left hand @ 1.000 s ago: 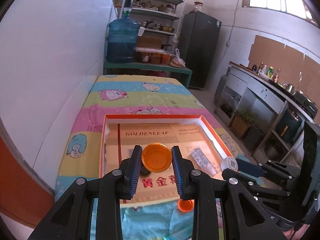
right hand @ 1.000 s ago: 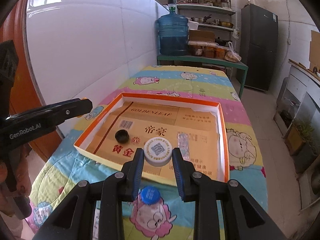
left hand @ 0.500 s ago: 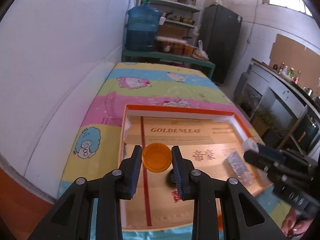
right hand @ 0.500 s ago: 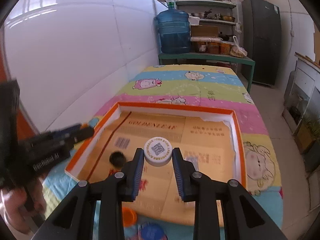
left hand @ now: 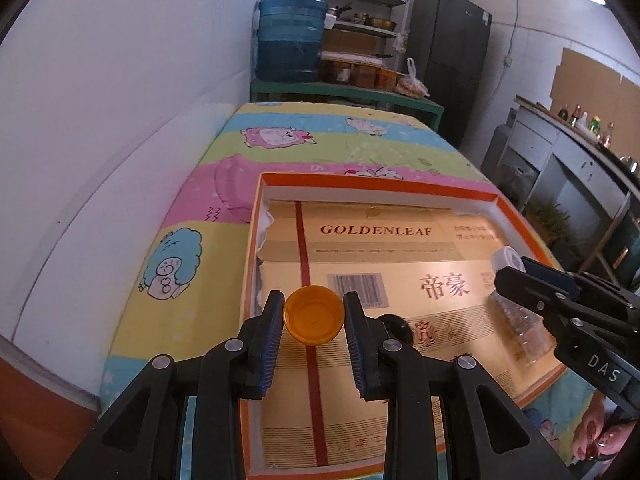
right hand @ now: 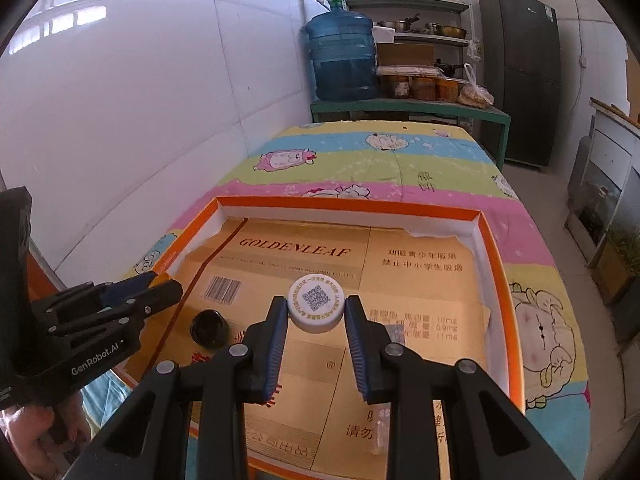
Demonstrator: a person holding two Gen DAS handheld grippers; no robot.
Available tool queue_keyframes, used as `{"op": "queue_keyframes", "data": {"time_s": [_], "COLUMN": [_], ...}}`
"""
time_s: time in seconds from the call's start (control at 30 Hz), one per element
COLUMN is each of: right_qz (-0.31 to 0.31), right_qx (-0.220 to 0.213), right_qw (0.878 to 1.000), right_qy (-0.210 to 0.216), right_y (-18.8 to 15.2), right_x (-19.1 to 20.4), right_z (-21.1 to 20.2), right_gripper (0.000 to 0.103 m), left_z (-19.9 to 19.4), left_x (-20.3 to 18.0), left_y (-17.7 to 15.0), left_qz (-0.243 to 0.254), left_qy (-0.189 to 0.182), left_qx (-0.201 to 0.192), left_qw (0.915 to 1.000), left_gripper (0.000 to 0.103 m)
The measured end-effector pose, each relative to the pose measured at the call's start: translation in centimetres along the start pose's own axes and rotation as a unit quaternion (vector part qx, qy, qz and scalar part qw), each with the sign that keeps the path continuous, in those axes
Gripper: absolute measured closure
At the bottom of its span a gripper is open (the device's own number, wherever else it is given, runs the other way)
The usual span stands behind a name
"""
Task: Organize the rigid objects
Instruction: 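Carry the white container and orange cap over the tray, lowering the right gripper, then open the right gripper to release the container while the left gripper lowers the orange cap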
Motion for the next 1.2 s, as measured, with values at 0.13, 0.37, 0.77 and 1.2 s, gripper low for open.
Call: {"op": "queue_keyframes", "data": {"time_s": [0.13,0.37,0.77,1.2], "right_qz": [-0.006,-0.002,-0.003,-0.009], "right_qx": [0.012,0.037,0.048,0.059], "right_qw": [1.0,0.999,0.999,0.998], "right_qy": [-0.008,0.007,0.009,0.005], "right_y": [-0.6,-1.4,-1.5,-1.7], "right_x": [0.0,0.1,0.1,0.4], "right_z": [1.1,2.4,2.9,3.3], "right_gripper": [0.073,0.073,0.073,0.073], "left_z": [0.7,0.6,0.7,0.9], "left_x": [0.0,0.3,-0.2,-0.8], "left_y": [-0.5,-0.6,-0.6,-0.6], "left_qz": [0.006,0.003,0.014,0.024], "left_qy": [0.003,-0.008,-0.005,-0.011], "left_qx": [0.009,0.007,0.013,0.022], "left_qw": [0.9999,0.9999,0.9998,0.9994], "left_gripper": [0.072,0.072,0.072,0.063]}}
Point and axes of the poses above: each gripper's, at about its wrist camera, not at the fingertips, and z roughly the way its jaws point, x to its left, y to its top, the point moved 3 cm from there along z, roughly the way its jaws point, and after that the axes turned 2 degrees about x, right-handed, at the moved point
